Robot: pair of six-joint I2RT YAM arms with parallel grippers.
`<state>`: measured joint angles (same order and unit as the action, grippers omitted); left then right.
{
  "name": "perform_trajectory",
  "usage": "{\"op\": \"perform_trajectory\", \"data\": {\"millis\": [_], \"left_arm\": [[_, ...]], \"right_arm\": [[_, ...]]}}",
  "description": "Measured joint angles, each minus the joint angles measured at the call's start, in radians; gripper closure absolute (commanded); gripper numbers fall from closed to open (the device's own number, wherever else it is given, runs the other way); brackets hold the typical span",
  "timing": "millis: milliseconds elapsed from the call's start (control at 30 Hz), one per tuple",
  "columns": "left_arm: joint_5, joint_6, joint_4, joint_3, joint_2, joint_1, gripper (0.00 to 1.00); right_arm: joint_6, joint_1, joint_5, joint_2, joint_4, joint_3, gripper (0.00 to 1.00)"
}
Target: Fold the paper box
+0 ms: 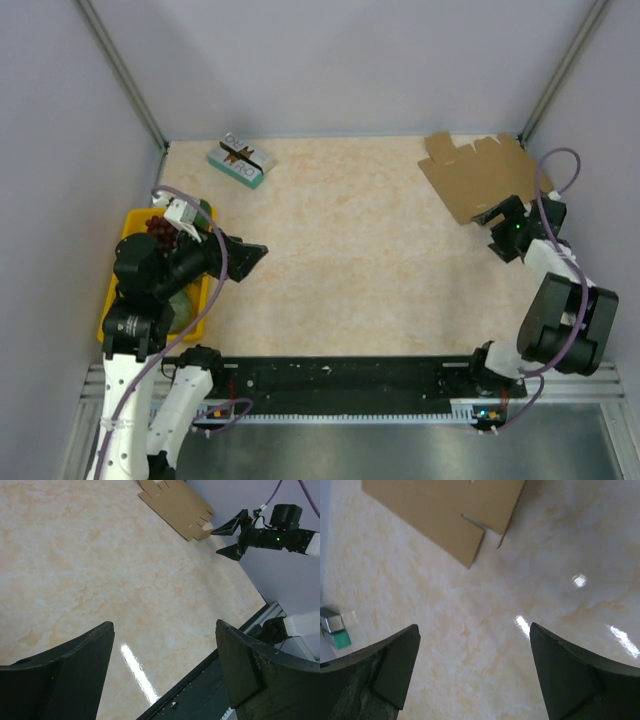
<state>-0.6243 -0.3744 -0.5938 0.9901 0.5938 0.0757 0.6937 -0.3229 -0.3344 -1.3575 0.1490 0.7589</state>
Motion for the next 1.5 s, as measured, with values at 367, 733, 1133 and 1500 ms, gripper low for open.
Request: {"op": "perform_trajectory", "data": {"millis": [367, 733, 1133, 1500], "left_arm": [[-0.027, -0.016, 0.037, -0.040, 0.000, 0.060, 0.14], [-0.028, -0.021, 0.045, -0.045, 0.000, 0.070, 0.16], [-0.034, -0.158, 0.106, -0.227, -0.018, 0.071, 0.20], [-0.026, -0.391, 0.269, -0.474, -0.076, 0.080, 0.22]], "right_arm": [[0.062, -0.046, 0.208, -0.370, 0.080, 0.314, 0.28], [0.075, -0.007, 0.304, -0.510, 0.159, 0.430, 1.00], [0.074, 0.272, 0.228, -0.134, 0.158, 0.109, 1.00], [0.082, 0.373, -0.072, 0.283, 0.073, -0.282, 1.00]]}}
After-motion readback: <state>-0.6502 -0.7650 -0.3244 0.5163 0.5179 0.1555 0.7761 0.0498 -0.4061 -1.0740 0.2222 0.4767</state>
